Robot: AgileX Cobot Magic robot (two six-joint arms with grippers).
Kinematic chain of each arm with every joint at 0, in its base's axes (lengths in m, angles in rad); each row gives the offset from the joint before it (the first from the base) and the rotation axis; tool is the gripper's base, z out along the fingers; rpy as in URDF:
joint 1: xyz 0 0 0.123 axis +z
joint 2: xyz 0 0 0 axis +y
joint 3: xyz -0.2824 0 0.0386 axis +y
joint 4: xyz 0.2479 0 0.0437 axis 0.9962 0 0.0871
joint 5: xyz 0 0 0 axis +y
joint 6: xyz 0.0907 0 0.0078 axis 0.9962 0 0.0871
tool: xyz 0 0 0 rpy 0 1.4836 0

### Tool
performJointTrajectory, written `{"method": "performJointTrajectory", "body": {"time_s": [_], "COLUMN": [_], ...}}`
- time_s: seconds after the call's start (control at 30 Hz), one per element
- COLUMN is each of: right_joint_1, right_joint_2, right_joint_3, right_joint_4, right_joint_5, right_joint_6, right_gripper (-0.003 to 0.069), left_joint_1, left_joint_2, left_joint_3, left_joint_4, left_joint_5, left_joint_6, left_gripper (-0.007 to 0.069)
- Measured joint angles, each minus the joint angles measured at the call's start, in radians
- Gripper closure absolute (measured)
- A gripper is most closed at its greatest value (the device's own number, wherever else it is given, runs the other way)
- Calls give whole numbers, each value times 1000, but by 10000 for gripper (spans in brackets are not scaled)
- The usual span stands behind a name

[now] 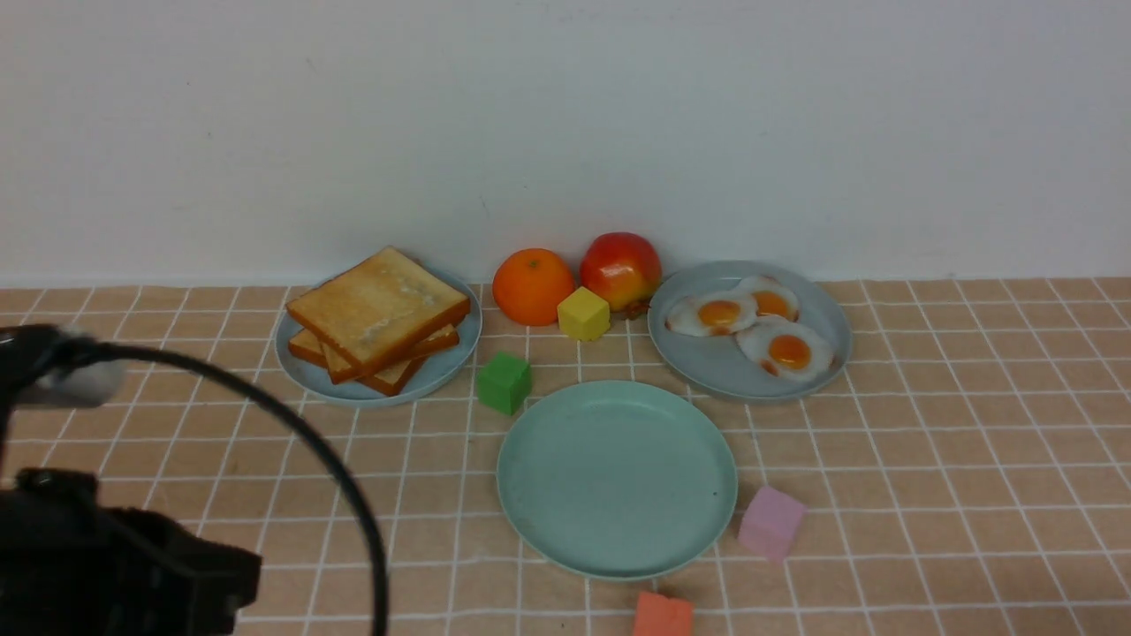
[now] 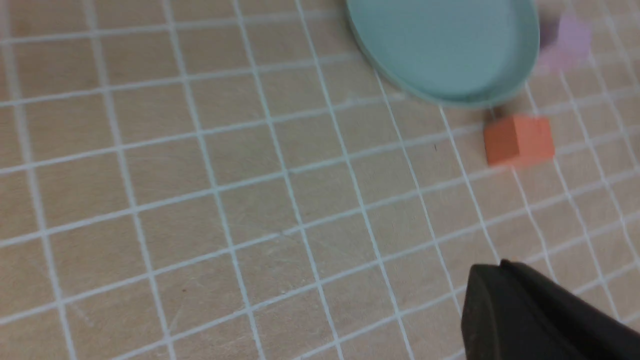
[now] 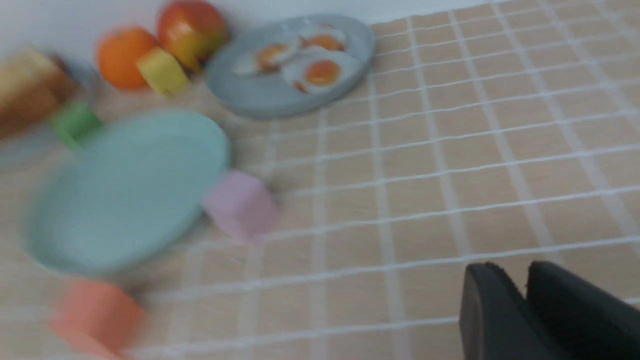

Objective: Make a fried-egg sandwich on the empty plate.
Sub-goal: Use the left arm to grab a slice of bread

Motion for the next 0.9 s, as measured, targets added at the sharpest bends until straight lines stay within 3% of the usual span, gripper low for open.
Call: {"method": "performJointTrajectory", "body": {"time_s": [0.13, 0.33, 0.47, 0.53, 0.7, 0.9], "right_joint_1": [0, 0, 0, 0, 0, 0], "right_joint_2": [0, 0, 39, 143, 388, 539], "right_joint_3": [5, -9, -180, -363, -696, -851], "right_joint_4": [220, 375, 363, 330, 277, 311], "right_joint_5": [-93, -176, 53, 274, 600, 739], "right_joint_6": [77, 86, -26, -146, -373, -468], "right_gripper": [522, 521, 560, 603, 652, 654], "left_joint_1": [-23, -24, -24, -24, -24, -23], "left_joint_2": [119, 221, 312, 393, 617, 883], "left_joint_3": [-66, -128, -190, -257, -428, -689], "left_joint_4": [5, 75, 158, 214, 338, 417], "left_joint_5": [-2, -35, -54, -57, -57, -43], "left_joint_6": [16, 18, 19, 19, 19, 19], "left_gripper": [638, 638, 638, 638, 638, 637]}}
